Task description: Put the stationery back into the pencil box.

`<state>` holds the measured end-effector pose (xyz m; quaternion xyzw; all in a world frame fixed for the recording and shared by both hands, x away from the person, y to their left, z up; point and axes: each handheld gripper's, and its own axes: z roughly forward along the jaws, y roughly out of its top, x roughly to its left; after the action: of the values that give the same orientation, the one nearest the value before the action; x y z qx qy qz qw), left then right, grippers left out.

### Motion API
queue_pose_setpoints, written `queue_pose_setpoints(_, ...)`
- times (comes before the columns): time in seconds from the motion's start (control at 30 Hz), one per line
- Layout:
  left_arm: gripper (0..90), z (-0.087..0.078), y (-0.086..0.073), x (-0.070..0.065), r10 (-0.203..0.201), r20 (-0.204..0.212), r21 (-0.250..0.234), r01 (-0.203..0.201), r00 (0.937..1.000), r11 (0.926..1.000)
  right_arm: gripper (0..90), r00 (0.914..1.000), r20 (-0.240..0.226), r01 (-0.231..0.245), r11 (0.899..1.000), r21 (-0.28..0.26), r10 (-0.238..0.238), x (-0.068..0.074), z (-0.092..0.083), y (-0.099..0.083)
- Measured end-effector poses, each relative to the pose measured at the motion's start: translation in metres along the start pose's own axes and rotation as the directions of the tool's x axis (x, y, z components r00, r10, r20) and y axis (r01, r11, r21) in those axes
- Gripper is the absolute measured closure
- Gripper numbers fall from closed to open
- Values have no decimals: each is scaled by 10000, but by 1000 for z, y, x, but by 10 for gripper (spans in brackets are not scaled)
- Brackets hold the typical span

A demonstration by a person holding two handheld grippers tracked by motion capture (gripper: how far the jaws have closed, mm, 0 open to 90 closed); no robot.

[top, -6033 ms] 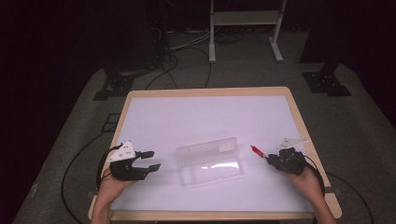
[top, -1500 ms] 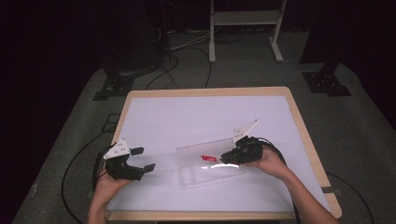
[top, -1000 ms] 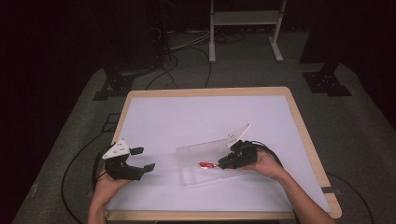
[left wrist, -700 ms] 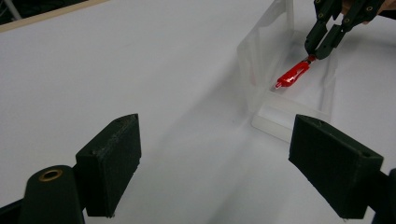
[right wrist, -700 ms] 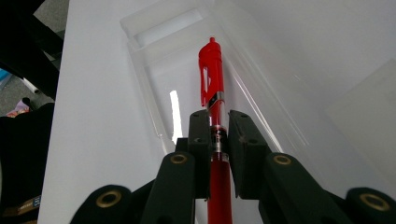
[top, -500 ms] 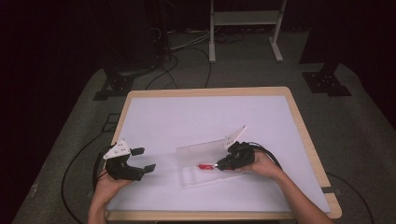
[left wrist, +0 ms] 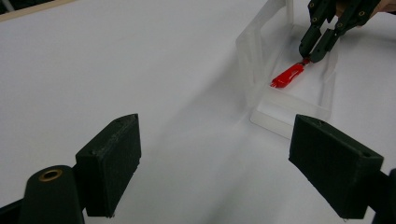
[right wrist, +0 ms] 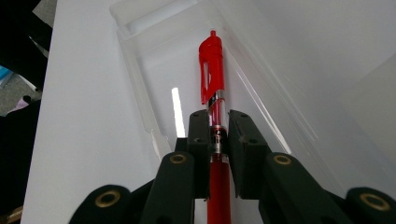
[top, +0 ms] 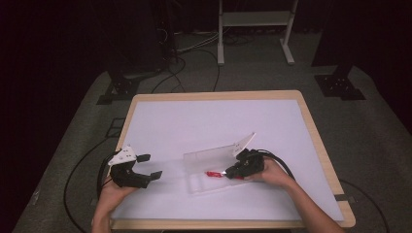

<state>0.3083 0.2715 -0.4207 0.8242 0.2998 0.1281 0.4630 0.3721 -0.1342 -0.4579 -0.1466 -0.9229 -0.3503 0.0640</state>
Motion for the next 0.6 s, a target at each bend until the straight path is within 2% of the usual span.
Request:
queue_pose_setpoints(0.23, 159, 2, 0, 0, 8, 30, 42, -9, 10000, 10000, 770, 9998, -209, -64, 9999, -116, 61, -1, -1, -2)
queue_pose_setpoints(0.37, 159, 3, 1, 0, 41, 79, 57, -41, 10000, 10000, 706, 9998, -190, -54, 9997, -221, 50, 0, -4, -2)
queue_pose_setpoints(0.6, 151, 2, -2, 1, -4, 73, 39, 3, 10000, 10000, 652, 9998, -82, -206, 9974, -693, 201, 2, -19, -3)
